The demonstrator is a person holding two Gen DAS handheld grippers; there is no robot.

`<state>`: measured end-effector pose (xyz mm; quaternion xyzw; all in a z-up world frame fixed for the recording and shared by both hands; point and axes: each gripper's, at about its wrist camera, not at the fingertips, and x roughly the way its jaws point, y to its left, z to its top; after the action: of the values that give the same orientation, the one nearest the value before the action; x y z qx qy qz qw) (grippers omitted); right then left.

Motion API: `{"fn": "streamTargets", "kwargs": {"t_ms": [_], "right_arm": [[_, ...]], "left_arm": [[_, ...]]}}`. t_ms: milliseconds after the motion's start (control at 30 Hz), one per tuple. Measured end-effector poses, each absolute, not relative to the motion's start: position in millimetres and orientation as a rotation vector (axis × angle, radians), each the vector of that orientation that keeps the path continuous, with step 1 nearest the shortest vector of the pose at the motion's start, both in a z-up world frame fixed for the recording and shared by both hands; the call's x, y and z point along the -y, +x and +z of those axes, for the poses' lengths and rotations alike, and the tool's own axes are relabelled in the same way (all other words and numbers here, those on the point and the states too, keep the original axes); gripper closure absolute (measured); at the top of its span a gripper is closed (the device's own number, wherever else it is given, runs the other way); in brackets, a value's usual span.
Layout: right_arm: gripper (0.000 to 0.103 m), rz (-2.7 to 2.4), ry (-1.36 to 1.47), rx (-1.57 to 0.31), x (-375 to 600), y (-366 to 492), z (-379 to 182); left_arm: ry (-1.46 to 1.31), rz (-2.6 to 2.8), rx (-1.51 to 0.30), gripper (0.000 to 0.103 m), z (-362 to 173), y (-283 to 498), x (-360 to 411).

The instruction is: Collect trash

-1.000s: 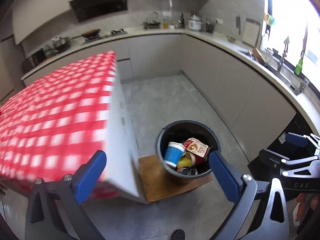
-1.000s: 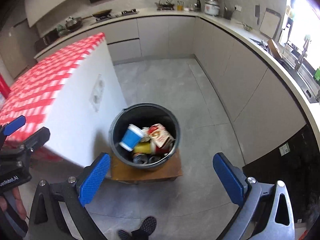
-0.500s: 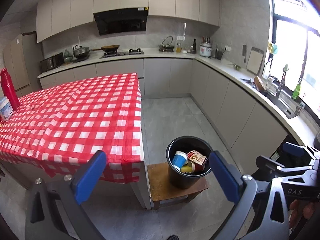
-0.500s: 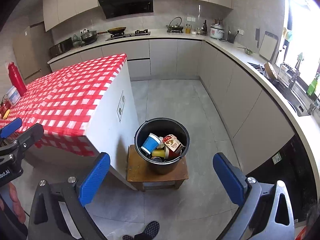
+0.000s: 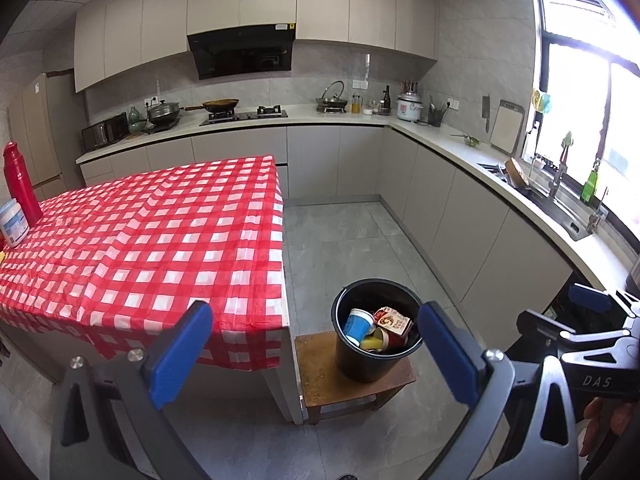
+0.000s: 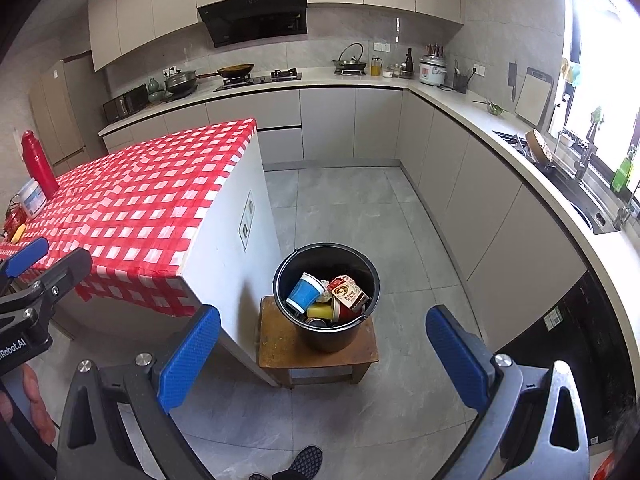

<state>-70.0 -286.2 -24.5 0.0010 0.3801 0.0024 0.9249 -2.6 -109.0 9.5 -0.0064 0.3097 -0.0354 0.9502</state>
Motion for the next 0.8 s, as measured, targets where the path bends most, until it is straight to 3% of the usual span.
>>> {"fn": "streamTargets", "kwargs": {"t_ms": [800], "right_arm": [[0.0, 0.026, -0.012, -0.76, 282.4, -70.2, -17.5]], "left_arm": [[-0.019, -0.061, -0.619, 0.0, 18.3, -10.3, 111.4]]}}
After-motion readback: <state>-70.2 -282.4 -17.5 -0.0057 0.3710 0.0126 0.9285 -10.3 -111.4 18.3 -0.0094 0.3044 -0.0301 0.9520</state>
